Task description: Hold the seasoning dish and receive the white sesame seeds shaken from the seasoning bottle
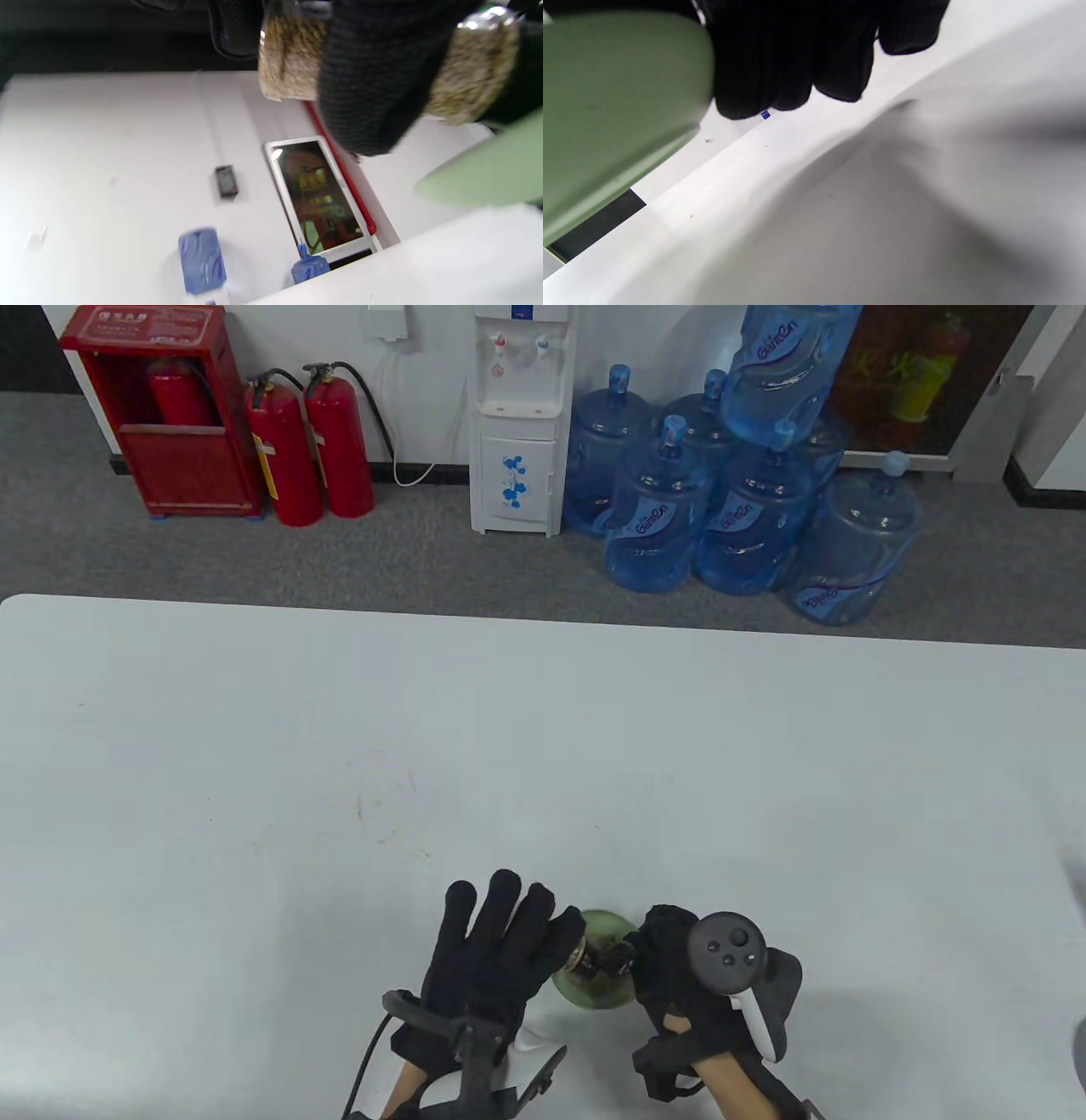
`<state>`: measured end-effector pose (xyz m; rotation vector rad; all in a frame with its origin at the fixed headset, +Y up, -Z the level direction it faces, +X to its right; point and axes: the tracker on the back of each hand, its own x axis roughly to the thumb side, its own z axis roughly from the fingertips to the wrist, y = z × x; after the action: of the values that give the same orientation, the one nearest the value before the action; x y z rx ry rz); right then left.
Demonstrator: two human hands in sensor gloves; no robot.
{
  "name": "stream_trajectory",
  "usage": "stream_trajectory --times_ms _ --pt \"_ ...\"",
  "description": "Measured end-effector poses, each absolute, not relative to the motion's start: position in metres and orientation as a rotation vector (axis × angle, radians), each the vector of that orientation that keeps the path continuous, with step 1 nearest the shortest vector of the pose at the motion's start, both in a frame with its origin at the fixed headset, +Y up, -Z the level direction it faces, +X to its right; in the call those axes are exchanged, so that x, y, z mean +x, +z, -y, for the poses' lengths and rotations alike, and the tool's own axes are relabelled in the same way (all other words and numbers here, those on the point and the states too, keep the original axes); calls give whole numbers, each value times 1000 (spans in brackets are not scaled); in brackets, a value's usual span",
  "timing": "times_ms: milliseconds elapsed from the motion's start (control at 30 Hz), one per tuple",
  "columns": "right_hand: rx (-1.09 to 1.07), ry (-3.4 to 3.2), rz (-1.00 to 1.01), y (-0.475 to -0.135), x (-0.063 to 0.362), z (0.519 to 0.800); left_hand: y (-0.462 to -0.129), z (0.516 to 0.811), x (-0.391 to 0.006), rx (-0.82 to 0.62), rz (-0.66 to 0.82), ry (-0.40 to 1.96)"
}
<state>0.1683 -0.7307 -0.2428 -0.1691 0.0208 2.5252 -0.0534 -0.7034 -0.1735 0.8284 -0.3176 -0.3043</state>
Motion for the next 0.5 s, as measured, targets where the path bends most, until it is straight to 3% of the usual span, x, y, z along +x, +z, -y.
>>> stream_trajectory --times_ms 33,100,133,167,200,233,267,300,367,400,433,500 --pt "-173 2523 -23 -243 168 731 -167 692 -56 919 287 -211" --pt "-170 2514 -24 -242 168 730 -172 693 -56 823 275 -18" --pt "-159 2524 -26 -242 167 731 -179 706 -52 722 273 -139" --pt "-158 2531 -27 -243 167 731 -177 710 -51 726 301 -239" --pt "-162 2536 -29 -242 167 732 -173 704 -51 837 327 -295" --pt "-166 2531 -31 -242 167 732 -166 692 -55 923 296 -213" --pt "-168 2521 -30 -242 166 731 -166 689 -58 918 270 -75" --pt "-158 2520 -29 -242 166 731 -175 697 -55 785 276 -4" --pt "-149 2540 -31 -242 165 732 -177 709 -50 738 303 -238" --pt "-154 2546 -35 -242 165 734 -171 701 -51 871 319 -288" --pt "-156 2543 -39 -242 165 734 -167 692 -54 928 284 -210" --pt "-150 2530 -41 -242 164 733 -176 695 -55 803 258 -12"
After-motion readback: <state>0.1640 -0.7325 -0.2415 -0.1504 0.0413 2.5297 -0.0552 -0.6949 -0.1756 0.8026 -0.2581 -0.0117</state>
